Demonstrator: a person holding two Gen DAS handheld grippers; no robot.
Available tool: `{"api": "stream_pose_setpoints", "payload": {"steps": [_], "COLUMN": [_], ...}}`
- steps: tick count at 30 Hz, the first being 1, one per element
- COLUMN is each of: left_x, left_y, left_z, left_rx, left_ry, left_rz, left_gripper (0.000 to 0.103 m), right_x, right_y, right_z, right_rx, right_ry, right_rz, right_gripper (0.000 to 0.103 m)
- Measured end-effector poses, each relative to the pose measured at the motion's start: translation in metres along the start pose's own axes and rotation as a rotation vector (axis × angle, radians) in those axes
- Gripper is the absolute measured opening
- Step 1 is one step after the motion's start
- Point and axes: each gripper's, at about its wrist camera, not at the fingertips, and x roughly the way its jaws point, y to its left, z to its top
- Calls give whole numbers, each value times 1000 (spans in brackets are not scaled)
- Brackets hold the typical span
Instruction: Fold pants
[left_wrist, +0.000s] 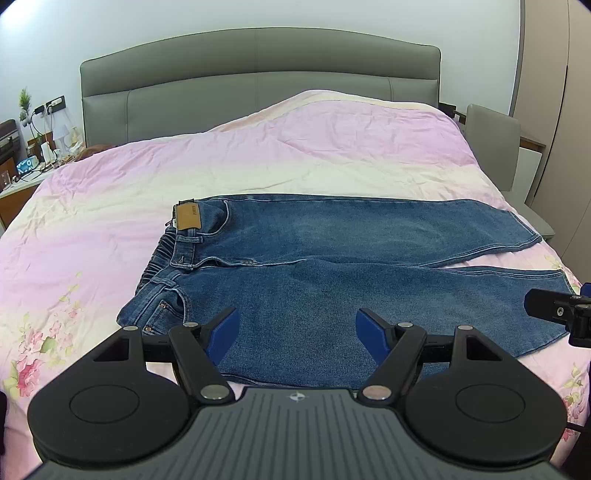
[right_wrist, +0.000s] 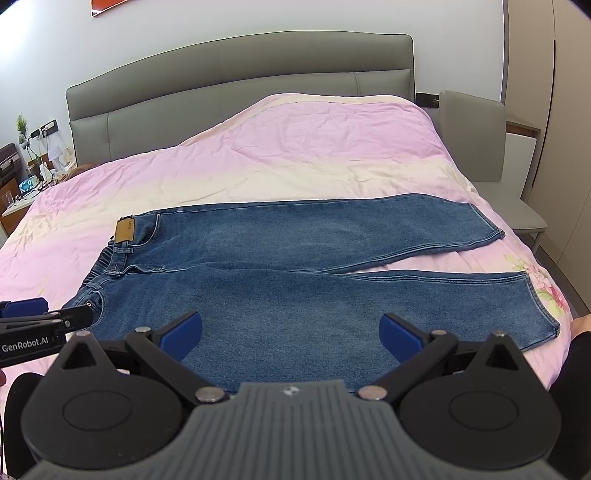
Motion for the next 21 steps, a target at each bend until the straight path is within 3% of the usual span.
{"api": "stream_pose_setpoints", "payload": {"steps": [13, 21], "left_x": [3, 7], "left_y": [5, 24], "left_z": [1, 12], "left_rx": [4, 181], "left_ry": [12, -16], "left_rz": [-25, -84], "left_gripper": [85, 75], "right_x": [4, 6], "right_y": [-4, -41], "right_z": [0, 4], "right_rx": [5, -23], "right_ry": [8, -79], "right_rz": [17, 110], "right_gripper": [98, 98]}}
